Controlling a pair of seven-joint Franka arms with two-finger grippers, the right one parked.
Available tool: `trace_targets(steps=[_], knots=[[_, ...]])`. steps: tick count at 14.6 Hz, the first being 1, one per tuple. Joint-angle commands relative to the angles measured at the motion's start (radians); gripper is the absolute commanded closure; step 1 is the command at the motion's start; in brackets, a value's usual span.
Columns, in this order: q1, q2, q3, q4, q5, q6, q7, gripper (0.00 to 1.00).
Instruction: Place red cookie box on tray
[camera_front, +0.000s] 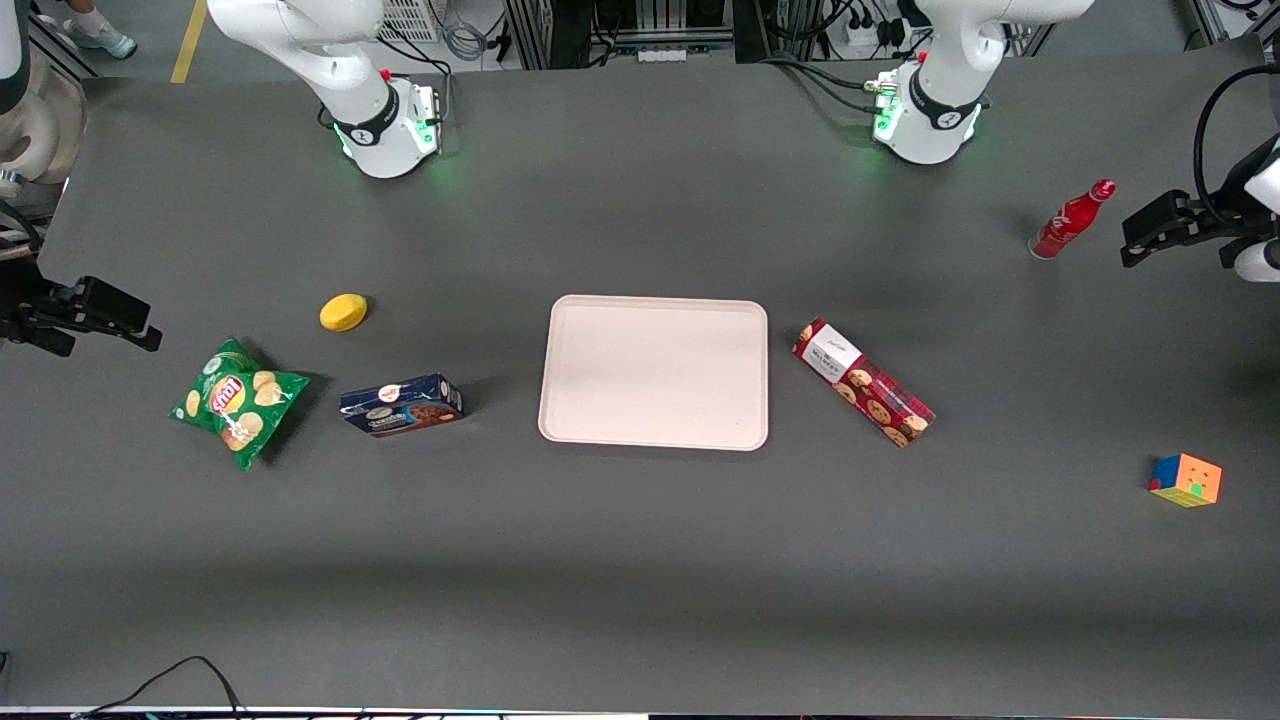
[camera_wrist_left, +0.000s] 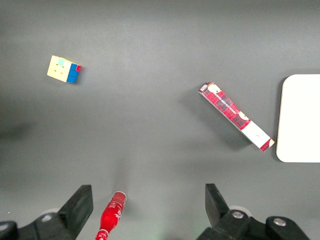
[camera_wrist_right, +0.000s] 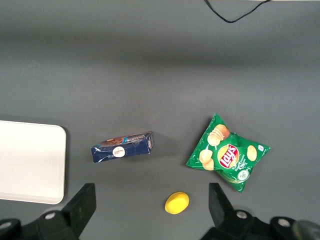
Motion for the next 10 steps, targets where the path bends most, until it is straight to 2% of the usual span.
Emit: trace_targets(steps=[1, 7, 10], knots=[[0.004, 0.003, -0.004, 0.012, -0.032, 0.0, 0.011, 0.0], [0.004, 0.008, -0.004, 0.009, -0.036, -0.003, -0.006, 0.0], [0.016, 0.047, -0.004, 0.011, -0.094, 0.0, -0.168, 0.0]])
